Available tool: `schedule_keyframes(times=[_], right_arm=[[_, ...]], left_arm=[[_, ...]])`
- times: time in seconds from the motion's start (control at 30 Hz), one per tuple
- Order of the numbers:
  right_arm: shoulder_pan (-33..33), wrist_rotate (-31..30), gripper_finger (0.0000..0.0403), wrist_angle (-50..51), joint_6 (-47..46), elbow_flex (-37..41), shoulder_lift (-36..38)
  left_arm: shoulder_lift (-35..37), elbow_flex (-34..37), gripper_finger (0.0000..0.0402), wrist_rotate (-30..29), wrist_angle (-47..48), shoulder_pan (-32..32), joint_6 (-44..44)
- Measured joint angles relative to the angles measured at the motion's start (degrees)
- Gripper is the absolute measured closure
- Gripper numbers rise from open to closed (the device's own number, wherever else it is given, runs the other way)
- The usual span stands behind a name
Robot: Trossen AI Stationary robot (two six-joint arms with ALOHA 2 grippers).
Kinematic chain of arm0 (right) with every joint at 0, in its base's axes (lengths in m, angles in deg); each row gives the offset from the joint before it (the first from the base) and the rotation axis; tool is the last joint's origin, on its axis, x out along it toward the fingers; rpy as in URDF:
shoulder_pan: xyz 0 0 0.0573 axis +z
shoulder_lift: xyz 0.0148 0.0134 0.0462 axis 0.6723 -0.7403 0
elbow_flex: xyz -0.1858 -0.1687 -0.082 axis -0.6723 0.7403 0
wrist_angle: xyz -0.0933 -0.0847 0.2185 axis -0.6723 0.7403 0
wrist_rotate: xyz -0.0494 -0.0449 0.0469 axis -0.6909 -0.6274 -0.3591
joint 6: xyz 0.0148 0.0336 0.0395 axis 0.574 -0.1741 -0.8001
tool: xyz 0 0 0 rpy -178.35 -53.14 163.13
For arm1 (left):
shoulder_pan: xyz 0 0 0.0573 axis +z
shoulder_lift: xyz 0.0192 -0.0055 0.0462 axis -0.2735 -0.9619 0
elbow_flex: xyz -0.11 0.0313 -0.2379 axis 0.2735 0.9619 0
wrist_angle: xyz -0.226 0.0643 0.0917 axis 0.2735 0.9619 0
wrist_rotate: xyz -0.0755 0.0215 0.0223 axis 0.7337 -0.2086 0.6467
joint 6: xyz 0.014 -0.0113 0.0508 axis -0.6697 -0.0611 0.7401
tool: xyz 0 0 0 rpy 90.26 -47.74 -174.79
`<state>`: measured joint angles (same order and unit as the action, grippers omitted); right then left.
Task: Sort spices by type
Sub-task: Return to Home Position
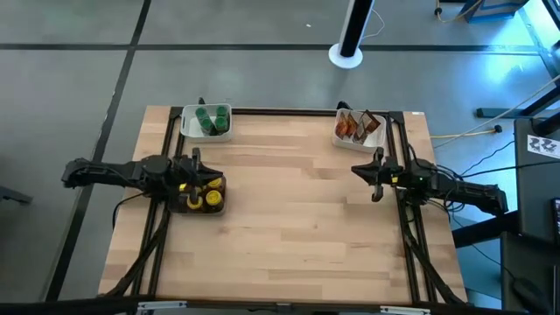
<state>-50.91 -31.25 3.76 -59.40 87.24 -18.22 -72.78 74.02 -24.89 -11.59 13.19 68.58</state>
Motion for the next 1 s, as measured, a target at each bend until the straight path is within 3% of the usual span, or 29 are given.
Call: schedule_keyframes(times=[0.17, 0.3, 1.0], right_arm=[[0.0, 0.0, 0.0375, 0.3, 0.3, 0.0, 0.0], [0.0, 0.0, 0.0375, 0.4, 0.1, 0.0, -0.5], [0.0, -0.1, 0.0375, 0.6, 0.0, 0.1, -0.5]], left_arm=[[8.2, 4.5, 0.0398, 0.3, -1.9, 0.0, 0.3], [8.0, 5.3, 0.0398, 3.0, -3.3, 0.0, 1.5], [7.4, 6.0, 0.0398, 3.1, -5.0, 0.0, 4.2]])
